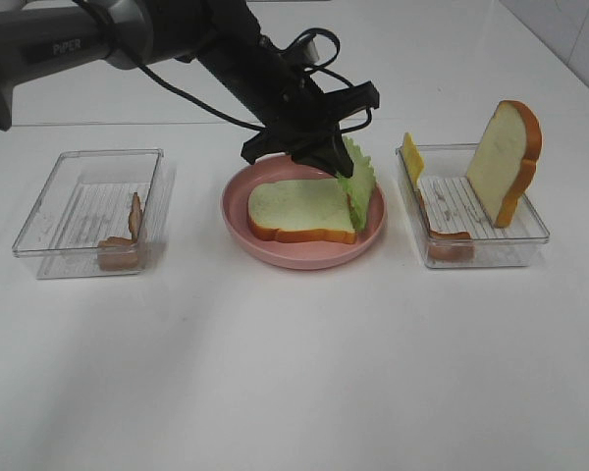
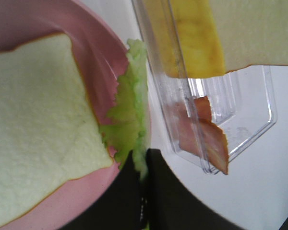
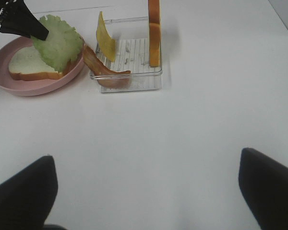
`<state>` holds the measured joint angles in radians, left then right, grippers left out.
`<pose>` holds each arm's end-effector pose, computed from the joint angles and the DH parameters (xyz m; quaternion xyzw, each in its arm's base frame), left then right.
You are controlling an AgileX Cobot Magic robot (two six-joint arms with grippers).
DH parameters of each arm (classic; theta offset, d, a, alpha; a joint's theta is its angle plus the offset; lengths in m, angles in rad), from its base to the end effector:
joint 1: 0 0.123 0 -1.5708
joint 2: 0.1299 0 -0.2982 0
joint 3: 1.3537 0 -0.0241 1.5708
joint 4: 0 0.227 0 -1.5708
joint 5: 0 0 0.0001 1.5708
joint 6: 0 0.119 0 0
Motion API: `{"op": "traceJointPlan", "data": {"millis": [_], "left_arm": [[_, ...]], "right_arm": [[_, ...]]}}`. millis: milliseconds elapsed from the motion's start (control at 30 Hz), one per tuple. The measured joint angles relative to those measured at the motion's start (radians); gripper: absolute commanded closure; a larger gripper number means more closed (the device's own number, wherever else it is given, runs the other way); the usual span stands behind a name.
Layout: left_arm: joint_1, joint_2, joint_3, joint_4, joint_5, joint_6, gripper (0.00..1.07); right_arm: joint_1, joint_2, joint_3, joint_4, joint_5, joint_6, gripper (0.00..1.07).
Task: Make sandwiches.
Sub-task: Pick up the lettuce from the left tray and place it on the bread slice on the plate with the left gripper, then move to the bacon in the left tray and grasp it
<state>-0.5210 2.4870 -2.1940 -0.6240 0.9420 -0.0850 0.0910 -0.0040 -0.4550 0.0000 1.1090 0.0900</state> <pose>0.4383 -0.3164 0.1588 0.0798 0.9354 -0.3275 0.1070 -0.0137 -0.0013 0.2354 -0.0004 0.8757 0.0436 0.4810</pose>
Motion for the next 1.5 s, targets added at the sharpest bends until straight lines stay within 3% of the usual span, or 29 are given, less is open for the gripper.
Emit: {"op": "traceJointPlan", "data": {"millis": [167, 267, 300, 467, 967, 1067, 1133, 1167, 1200, 1233, 1267, 1300, 1333, 1367, 1500], "left_arm": [[-0.002, 0.009, 0.0, 0.025, 0.0, 0.025, 1.07], [-0.002, 0.009, -0.002, 0.099, 0.0, 0.025, 1.07], [-0.002, 0.008, -0.002, 0.167, 0.0, 0.012, 1.07], [-0.002, 0.007, -0.002, 0.296, 0.003, -0.054, 1.07], [-0.002, 0.007, -0.002, 0.353, 0.032, -0.069, 1.07], [-0.002, 0.007, -0.002, 0.355, 0.035, -0.069, 1.03], [-0.002, 0.007, -0.002, 0.378, 0.043, -0.069, 0.83], [-0.002, 0.007, -0.002, 0.378, 0.043, -0.069, 0.83], [-0.002, 0.007, -0.003, 0.386, 0.048, -0.069, 0.61], [-0.002, 0.007, -0.003, 0.386, 0.048, -0.069, 0.61], [-0.002, 0.007, -0.012, 0.41, 0.064, -0.07, 0.34], [-0.002, 0.007, -0.02, 0.423, 0.078, -0.07, 0.2], [-0.002, 0.007, -0.02, 0.423, 0.078, -0.07, 0.2], [-0.002, 0.007, -0.042, 0.442, 0.106, -0.07, 0.05], [-0.002, 0.007, -0.087, 0.47, 0.166, -0.07, 0.05]], "right_arm": [[0.0, 0.0, 0.0, 0.0, 0.0, 0.0, 0.11], [0.0, 0.0, 0.0, 0.0, 0.0, 0.0, 0.11], [0.0, 0.0, 0.0, 0.0, 0.0, 0.0, 0.11], [0.0, 0.0, 0.0, 0.0, 0.0, 0.0, 0.11], [0.0, 0.0, 0.0, 0.0, 0.0, 0.0, 0.11], [0.0, 0.0, 0.0, 0.0, 0.0, 0.0, 0.11], [0.0, 0.0, 0.0, 0.0, 0.0, 0.0, 0.11], [0.0, 0.0, 0.0, 0.0, 0.0, 0.0, 0.11], [0.0, 0.0, 0.0, 0.0, 0.0, 0.0, 0.11], [0.0, 0.0, 0.0, 0.0, 0.0, 0.0, 0.11], [0.0, 0.0, 0.0, 0.0, 0.0, 0.0, 0.11], [0.0, 0.0, 0.0, 0.0, 0.0, 0.0, 0.11], [0.0, 0.0, 0.0, 0.0, 0.0, 0.0, 0.11], [0.0, 0.0, 0.0, 0.0, 0.0, 0.0, 0.11], [0.0, 0.0, 0.0, 0.0, 0.0, 0.0, 0.11]]}}
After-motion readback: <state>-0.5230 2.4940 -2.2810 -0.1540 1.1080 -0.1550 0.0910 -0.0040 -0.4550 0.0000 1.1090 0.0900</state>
